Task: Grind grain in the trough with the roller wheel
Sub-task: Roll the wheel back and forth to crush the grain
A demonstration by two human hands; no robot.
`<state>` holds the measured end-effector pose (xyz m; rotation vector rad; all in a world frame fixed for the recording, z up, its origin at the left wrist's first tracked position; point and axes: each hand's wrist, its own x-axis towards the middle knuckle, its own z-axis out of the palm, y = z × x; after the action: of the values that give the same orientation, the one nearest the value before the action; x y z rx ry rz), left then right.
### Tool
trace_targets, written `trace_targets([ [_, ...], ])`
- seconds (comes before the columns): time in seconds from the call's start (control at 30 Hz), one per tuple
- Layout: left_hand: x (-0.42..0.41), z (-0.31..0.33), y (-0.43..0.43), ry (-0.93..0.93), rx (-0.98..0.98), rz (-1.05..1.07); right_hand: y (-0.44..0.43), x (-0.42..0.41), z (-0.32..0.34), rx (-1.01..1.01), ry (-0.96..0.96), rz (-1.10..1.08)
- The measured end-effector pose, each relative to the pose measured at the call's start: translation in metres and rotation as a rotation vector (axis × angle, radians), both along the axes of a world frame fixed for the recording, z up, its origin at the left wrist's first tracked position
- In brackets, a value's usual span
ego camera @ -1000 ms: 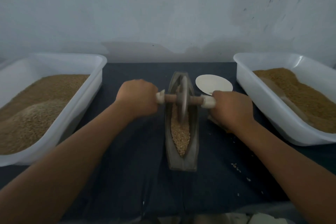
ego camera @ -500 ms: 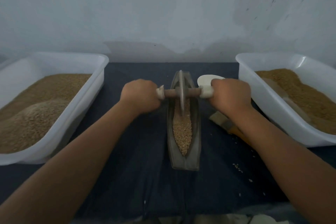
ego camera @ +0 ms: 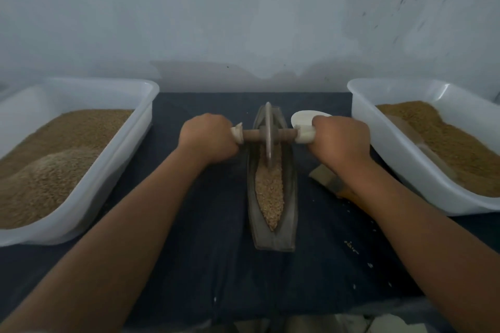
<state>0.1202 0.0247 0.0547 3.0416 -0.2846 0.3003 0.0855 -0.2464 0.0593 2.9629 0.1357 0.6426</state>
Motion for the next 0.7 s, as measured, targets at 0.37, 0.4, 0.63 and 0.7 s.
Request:
trace_targets([
  [0.37, -0.056, -0.019, 0.024, -0.15, 0.119, -0.11, -0.02, -0.047, -0.027, -0.028, -0.042, 0.044],
  [0.4, -0.04, -0.012, 0.016, -0.099, 0.114, -0.077, -0.017, -0.033, -0.025, -0.001, -0.042, 0.025],
  [0.63, -0.015, 0.01, -0.001, -0.071, 0.152, -0.067, -0.013, -0.017, -0.019, 0.047, 0.016, -0.034],
  [0.7, -0.046, -0.005, 0.016, -0.161, 0.193, -0.139, -0.018, -0.049, -0.026, -0.015, -0.04, 0.017],
])
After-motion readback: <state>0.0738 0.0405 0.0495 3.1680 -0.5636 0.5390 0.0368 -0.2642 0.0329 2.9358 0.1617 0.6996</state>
